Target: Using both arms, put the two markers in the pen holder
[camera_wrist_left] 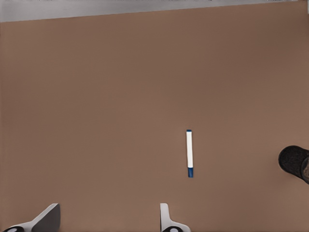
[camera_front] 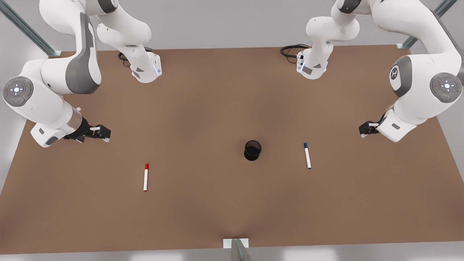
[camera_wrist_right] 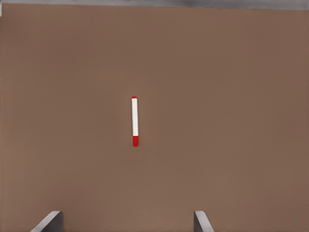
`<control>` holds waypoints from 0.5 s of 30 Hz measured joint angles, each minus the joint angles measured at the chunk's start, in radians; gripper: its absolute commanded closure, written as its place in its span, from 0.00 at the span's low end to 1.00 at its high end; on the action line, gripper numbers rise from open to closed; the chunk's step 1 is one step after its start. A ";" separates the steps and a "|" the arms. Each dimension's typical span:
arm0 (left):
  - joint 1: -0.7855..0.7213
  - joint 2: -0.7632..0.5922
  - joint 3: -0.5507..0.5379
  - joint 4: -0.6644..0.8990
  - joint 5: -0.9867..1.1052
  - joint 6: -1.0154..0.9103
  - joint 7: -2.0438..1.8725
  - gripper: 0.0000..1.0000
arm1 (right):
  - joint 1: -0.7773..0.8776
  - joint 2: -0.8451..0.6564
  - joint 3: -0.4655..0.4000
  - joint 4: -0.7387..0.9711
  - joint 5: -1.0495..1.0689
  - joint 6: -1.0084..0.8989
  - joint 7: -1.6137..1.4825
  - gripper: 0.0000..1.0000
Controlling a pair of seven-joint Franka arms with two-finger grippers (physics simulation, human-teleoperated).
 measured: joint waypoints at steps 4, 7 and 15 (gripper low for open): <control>-0.003 0.005 -0.002 0.000 0.000 0.020 0.003 0.00 | -0.001 0.009 0.000 0.000 -0.001 0.017 0.004 0.00; -0.045 0.066 -0.006 -0.034 -0.031 0.053 -0.005 0.00 | 0.000 0.037 0.002 0.024 -0.009 0.026 0.007 0.00; -0.125 0.129 -0.008 -0.410 -0.095 0.396 -0.121 0.00 | 0.038 0.208 0.002 0.041 -0.052 0.149 0.041 0.00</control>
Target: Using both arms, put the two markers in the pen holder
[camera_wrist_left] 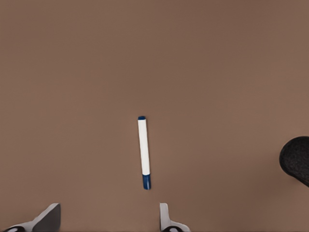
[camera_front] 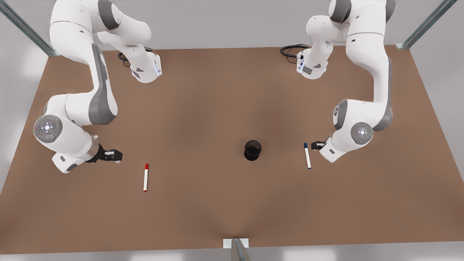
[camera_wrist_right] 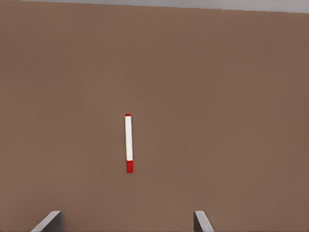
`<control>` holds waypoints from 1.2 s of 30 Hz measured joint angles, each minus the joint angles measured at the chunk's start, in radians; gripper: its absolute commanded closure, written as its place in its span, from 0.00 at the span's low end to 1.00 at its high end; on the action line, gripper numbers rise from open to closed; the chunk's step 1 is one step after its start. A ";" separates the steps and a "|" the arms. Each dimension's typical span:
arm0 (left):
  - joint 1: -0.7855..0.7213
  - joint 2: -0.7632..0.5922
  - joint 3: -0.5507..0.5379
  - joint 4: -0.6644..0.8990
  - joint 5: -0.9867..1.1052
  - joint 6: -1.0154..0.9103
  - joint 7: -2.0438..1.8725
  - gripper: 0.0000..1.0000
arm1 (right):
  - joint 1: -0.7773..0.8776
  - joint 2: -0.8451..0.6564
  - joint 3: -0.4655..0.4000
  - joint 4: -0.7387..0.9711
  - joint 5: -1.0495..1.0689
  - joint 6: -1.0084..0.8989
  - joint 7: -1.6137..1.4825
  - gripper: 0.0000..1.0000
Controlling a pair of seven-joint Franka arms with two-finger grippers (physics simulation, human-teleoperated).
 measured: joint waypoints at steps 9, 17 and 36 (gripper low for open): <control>-0.003 0.116 0.001 -0.087 -0.053 0.310 -0.101 0.33 | 0.055 0.224 0.029 -0.059 -0.001 0.246 0.058 0.00; -0.009 0.182 0.001 -0.084 -0.033 0.389 -0.143 0.33 | 0.013 0.368 0.031 -0.108 -0.003 0.481 0.093 0.00; -0.013 0.250 0.001 -0.051 -0.025 0.415 -0.145 0.46 | -0.016 0.398 0.035 -0.232 -0.002 0.740 0.132 0.46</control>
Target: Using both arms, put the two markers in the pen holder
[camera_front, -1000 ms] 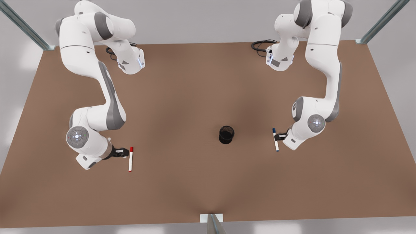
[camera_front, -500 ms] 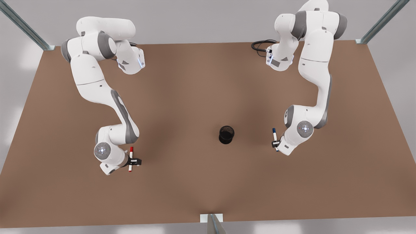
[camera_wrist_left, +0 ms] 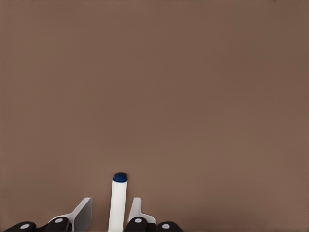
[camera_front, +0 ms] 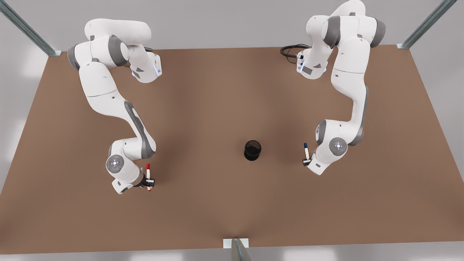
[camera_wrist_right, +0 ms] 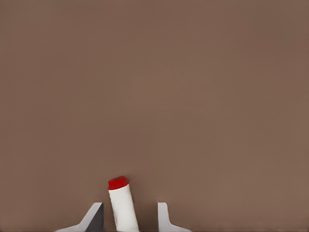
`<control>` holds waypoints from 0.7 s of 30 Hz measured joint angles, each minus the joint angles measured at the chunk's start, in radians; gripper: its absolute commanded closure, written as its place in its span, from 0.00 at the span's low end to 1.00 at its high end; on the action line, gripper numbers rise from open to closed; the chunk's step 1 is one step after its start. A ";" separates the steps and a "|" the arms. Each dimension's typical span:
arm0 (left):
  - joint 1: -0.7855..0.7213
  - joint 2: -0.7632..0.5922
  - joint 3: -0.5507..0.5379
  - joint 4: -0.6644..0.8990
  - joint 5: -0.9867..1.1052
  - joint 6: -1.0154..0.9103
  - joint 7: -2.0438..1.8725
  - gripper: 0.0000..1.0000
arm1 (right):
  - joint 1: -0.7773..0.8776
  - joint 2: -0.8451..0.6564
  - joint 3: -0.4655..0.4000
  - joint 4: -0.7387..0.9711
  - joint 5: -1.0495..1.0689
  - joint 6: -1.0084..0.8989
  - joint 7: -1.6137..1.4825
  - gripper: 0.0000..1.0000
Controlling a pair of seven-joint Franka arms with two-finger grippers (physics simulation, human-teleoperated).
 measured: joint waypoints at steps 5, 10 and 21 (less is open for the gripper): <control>0.004 0.032 0.000 0.039 0.000 0.000 0.001 0.47 | 0.001 0.005 0.000 -0.005 -0.001 0.006 -0.004 0.57; 0.006 0.063 0.000 0.074 -0.001 0.000 0.003 0.48 | 0.001 0.007 0.000 -0.005 -0.001 0.009 -0.008 0.66; 0.000 0.068 0.000 0.046 -0.003 -0.007 0.003 0.50 | 0.003 0.006 0.001 -0.021 0.000 0.013 -0.014 0.65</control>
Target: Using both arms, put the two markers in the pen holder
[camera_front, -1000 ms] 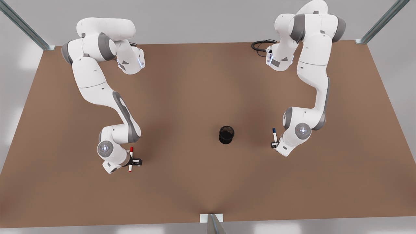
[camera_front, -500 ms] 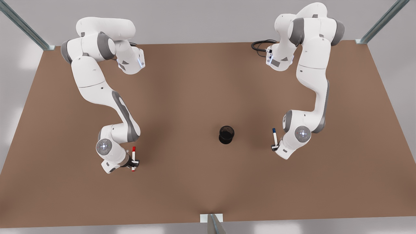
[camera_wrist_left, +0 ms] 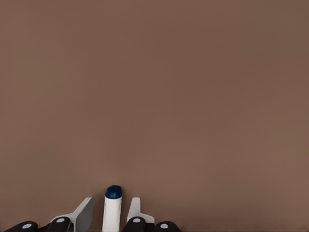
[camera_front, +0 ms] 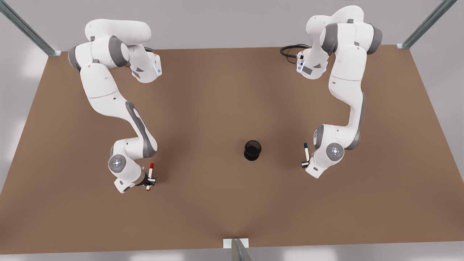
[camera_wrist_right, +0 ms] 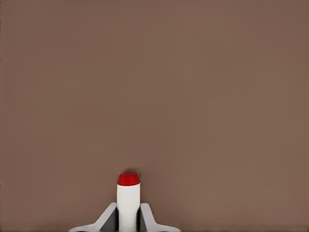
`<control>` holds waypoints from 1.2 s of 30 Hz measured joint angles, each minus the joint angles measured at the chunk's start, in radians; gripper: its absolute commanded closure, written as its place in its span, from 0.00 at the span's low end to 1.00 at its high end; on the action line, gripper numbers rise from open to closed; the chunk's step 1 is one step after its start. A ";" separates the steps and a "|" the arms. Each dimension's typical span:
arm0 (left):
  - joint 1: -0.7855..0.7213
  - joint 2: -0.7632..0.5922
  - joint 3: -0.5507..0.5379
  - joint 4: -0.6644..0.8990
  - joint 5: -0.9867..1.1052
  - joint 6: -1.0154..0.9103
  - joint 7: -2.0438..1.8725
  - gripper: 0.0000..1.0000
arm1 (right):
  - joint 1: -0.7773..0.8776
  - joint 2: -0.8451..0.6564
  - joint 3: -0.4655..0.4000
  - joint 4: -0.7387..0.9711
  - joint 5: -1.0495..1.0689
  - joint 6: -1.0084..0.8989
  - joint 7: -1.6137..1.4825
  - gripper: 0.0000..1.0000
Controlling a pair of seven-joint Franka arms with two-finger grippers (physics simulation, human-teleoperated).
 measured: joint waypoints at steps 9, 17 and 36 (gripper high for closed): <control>0.001 0.000 0.000 -0.001 -0.001 -0.002 -0.001 0.60 | 0.008 -0.022 0.003 0.007 0.004 0.000 -0.007 0.71; 0.000 0.000 0.000 -0.001 -0.001 -0.003 -0.002 0.63 | 0.009 -0.145 0.126 0.025 0.003 0.010 -0.009 0.71; -0.002 0.009 0.000 0.001 -0.003 -0.001 -0.010 0.69 | 0.508 -0.002 0.176 0.290 -0.063 0.647 -0.004 0.70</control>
